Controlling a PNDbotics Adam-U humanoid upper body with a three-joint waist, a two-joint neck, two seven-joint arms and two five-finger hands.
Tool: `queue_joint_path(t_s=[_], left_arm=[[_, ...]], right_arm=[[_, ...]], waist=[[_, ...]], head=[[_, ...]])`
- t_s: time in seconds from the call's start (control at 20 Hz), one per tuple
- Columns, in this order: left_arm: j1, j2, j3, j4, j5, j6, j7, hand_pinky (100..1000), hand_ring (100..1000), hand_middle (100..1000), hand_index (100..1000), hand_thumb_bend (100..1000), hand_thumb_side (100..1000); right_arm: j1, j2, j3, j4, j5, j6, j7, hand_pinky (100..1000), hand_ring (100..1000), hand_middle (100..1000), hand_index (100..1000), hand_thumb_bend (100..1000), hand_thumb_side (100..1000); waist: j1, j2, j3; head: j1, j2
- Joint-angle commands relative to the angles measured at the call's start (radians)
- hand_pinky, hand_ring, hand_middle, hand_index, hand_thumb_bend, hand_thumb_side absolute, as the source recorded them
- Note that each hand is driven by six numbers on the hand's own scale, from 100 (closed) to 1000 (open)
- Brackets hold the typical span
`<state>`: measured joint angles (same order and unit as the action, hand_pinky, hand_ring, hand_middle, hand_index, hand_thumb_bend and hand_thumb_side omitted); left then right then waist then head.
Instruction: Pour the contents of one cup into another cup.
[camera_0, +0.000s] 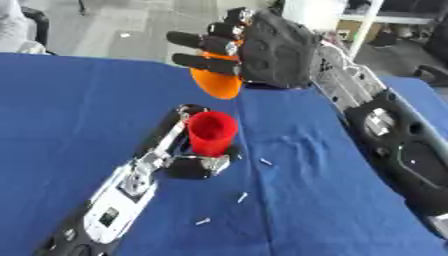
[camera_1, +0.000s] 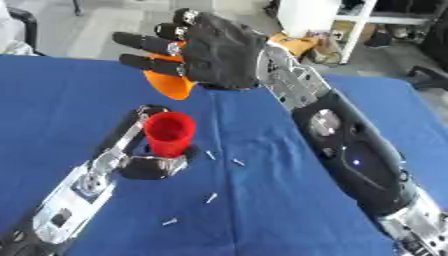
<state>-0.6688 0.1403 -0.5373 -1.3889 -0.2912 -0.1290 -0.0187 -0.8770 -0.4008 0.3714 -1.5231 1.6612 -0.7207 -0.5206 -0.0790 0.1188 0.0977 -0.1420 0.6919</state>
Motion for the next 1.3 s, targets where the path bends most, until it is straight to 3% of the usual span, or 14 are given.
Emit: queue_joint_path(t_s=[0.05,1.05,1.3], left_arm=[[-0.022,-0.004,0.007,-0.016,0.006,0.001,-0.001,100,260,334,623,100,335],[-0.021,-0.005,0.018,-0.026,0.021,0.008,0.009,100,263,336,625,100,340],[-0.019,-0.003,0.016,-0.027,0.018,0.006,0.004,100,263,336,626,100,339]], right_arm=[[-0.021,-0.021,-0.008,-0.004,0.008,-0.119,-0.125,566,324,896,918,100,100],[0.006,-0.005,-0.006,0.05,0.031,-0.143,-0.128,537,313,881,912,100,100],[-0.012,-0.027,-0.031,0.027,0.014,-0.109,-0.138,557,321,885,913,100,100]], waist=[[0.004,-0.019,0.0],[0.008,-0.015,-0.004],[0.008,-0.017,-0.005]], head=[[0.0,-0.008],[0.003,-0.011],[0.003,-0.011]])
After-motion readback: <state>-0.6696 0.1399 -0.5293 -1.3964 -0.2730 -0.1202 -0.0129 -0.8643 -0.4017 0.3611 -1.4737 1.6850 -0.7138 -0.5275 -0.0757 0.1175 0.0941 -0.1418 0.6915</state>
